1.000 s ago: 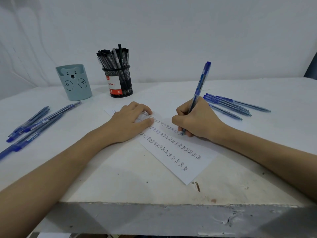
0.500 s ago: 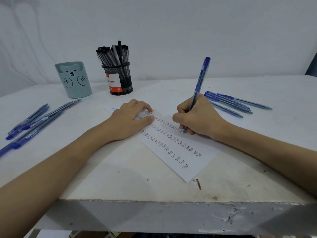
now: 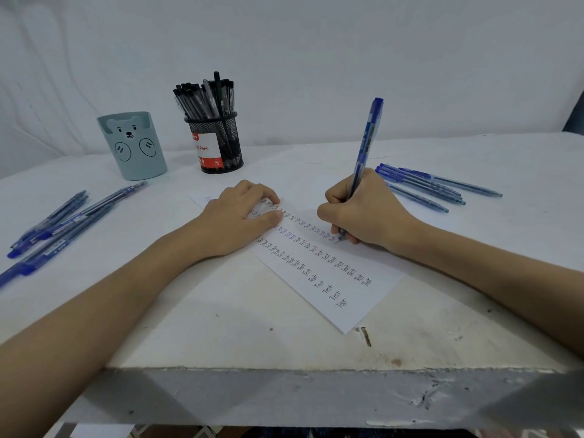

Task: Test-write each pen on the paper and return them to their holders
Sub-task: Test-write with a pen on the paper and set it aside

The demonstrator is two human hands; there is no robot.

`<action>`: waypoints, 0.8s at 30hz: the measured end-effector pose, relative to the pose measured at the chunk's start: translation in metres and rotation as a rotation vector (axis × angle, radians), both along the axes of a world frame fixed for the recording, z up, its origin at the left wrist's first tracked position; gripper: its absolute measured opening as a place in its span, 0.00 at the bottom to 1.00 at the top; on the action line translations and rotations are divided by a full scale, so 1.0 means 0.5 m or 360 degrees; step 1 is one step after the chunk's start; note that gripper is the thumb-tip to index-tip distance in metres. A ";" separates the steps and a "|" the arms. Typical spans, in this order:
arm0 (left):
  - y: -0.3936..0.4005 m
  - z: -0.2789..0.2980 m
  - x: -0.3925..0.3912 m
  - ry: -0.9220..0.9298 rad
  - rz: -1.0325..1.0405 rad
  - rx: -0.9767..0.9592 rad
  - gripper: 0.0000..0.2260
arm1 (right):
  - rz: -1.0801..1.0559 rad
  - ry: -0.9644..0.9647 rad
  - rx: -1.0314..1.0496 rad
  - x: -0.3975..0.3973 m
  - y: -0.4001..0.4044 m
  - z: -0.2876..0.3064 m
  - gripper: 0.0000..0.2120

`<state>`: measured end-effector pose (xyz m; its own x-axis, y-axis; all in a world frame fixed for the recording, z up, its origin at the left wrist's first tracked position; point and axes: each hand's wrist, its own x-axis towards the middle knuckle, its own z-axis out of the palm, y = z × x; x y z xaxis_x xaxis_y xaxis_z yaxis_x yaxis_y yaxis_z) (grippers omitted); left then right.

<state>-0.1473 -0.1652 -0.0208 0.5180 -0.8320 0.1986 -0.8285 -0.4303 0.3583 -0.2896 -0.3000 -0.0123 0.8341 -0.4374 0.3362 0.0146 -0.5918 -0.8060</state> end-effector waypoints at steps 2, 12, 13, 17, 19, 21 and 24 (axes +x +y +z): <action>0.000 -0.001 0.000 0.0003 -0.0004 0.0002 0.15 | -0.0008 0.0007 0.0001 -0.001 0.001 0.001 0.23; -0.001 -0.005 0.008 0.0020 -0.0019 0.0021 0.18 | -0.0081 -0.0003 0.0013 0.003 -0.003 -0.002 0.23; 0.000 -0.006 0.008 0.0027 -0.0018 0.0027 0.18 | -0.0080 -0.0001 0.0014 0.002 -0.003 -0.002 0.22; 0.000 -0.004 0.008 0.0016 -0.0020 0.0022 0.16 | -0.0097 -0.0004 0.0012 0.004 -0.002 -0.005 0.23; 0.001 -0.003 0.007 0.0023 -0.0028 0.0030 0.16 | -0.0121 0.0003 0.0082 0.004 -0.003 -0.002 0.22; 0.001 -0.003 0.005 0.0015 -0.0022 0.0024 0.16 | -0.0129 0.0011 0.0232 0.000 -0.005 0.006 0.20; 0.005 -0.001 0.004 -0.0134 0.0084 0.0045 0.18 | -0.0153 0.0056 0.0436 -0.006 -0.015 0.023 0.17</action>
